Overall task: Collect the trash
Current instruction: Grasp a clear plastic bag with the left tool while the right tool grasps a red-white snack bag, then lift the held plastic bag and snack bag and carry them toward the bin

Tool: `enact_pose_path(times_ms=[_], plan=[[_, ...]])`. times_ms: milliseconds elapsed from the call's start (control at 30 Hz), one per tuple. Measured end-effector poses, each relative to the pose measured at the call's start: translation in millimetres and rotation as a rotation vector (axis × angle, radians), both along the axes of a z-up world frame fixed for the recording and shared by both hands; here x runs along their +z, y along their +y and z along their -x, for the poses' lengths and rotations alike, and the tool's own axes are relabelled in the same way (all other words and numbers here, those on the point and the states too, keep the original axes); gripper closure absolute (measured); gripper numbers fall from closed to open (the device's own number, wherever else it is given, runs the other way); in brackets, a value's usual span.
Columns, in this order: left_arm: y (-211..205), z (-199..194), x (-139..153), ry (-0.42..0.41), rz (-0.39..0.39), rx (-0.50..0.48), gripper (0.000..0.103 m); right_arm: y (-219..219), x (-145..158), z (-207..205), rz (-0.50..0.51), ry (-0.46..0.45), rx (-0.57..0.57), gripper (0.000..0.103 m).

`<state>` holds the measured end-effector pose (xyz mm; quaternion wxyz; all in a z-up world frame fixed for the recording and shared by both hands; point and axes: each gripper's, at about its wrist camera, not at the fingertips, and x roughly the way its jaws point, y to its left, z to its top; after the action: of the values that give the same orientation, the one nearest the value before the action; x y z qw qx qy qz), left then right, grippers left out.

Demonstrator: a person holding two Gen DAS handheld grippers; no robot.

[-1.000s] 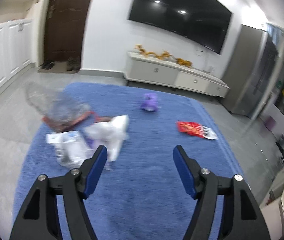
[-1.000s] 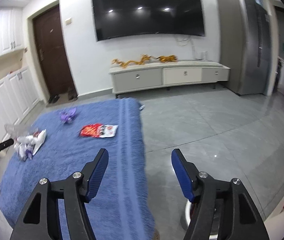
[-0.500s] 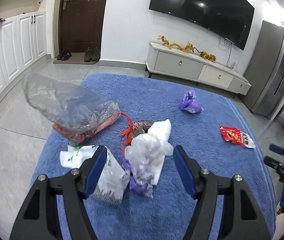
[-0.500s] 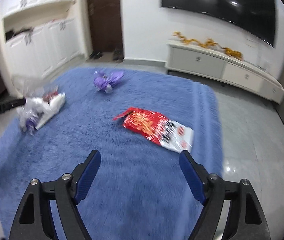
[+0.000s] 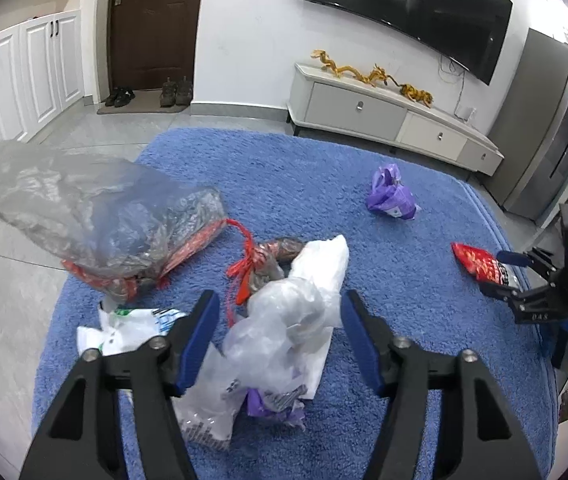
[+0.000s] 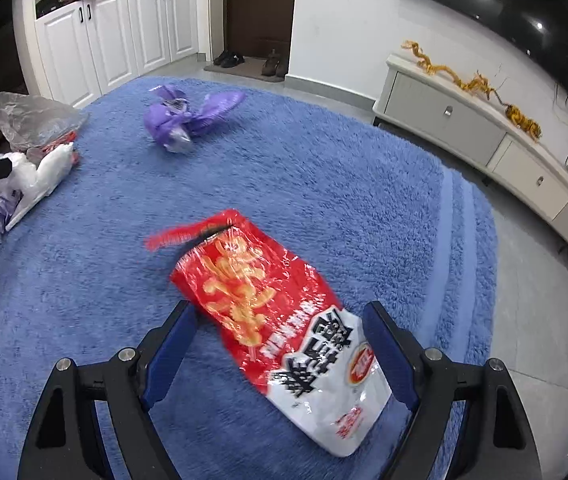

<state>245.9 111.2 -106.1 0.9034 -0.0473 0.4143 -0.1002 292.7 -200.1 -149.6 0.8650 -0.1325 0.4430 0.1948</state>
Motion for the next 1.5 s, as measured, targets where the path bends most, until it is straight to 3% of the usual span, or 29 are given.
enact_pose_path(times_ms=[133,167,367,500,1233,1500], plan=[[-6,-6,-3,0.011,-0.011,-0.019,0.063,-7,0,-2,-0.036,0.009,-0.001,0.025],[-6,-6,-4,0.013,-0.01,-0.02,0.067,-10,2,-2,-0.038,0.007,-0.002,0.035],[-9,0,-1,0.0,-0.003,-0.027,0.072,-8,7,10,-0.04,-0.006,0.0,0.066],[-7,9,7,-0.019,0.016,-0.021,0.073,-6,10,26,-0.043,-0.025,-0.02,0.077],[-7,125,71,-0.146,0.096,-0.133,0.074,-5,60,200,-0.238,-0.11,-0.071,0.089],[-10,146,85,-0.094,0.207,-0.19,0.074,-21,71,252,-0.29,-0.144,-0.1,0.089]])
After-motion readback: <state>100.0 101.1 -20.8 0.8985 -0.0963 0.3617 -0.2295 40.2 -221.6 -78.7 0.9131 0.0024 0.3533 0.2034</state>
